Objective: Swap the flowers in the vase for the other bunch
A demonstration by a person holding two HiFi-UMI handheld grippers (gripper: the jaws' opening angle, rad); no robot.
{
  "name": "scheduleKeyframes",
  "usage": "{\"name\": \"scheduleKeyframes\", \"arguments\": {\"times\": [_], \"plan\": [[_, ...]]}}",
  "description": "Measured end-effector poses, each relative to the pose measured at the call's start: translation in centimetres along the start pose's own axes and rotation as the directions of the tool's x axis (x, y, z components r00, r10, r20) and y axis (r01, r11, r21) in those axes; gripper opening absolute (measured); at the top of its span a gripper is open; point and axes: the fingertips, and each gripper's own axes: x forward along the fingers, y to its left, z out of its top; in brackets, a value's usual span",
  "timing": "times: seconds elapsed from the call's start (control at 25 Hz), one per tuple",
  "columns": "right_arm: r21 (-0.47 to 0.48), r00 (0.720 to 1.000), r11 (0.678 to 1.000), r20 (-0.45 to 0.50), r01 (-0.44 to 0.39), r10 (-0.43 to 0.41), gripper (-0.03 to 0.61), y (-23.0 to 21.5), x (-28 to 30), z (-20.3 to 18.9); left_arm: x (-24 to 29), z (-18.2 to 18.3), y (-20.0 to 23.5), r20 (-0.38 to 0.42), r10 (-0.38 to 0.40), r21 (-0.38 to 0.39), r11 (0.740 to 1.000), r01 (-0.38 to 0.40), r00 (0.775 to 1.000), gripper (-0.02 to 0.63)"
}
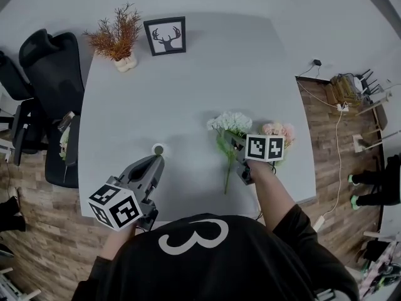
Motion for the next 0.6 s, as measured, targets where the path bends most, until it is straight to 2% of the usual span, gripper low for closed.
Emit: {"name": "scheduleKeyframes", "arguments": {"times": [0.16,0.32,0.48,0.6], "plan": [[-0.04,0.997,0.999,0.077,-0.019,0.022,0.061,1.7,-1.2,1.5,-0.9,-0.3,-0.2,0.0,-0.002,0.001,1.0,0.002,1.0,0.012],[-0.11,0.981,0.992,0.178,-0.054,0.073,0.055,4.7,-2.6,3.7,-2.5,-0.5,-0.3,0.009,0.001,0.005,1.0,-0.001,1.0,0.012],[-0.194,0.953,0.977,0.268,-0.087,0.138,0.054,8.8,-4.1,6.3,-4.9,0.0,0.1,0.035,0.017,0.014,1.0,-0.018,0.999,0.011],[-0.277,0.921,0.954,0.33,-0.114,0.206,0.052,12.6,-5.5,8.3,-6.6,0.5,0.5,0.066,0.03,0.015,0.999,-0.031,0.997,0.012]]}}
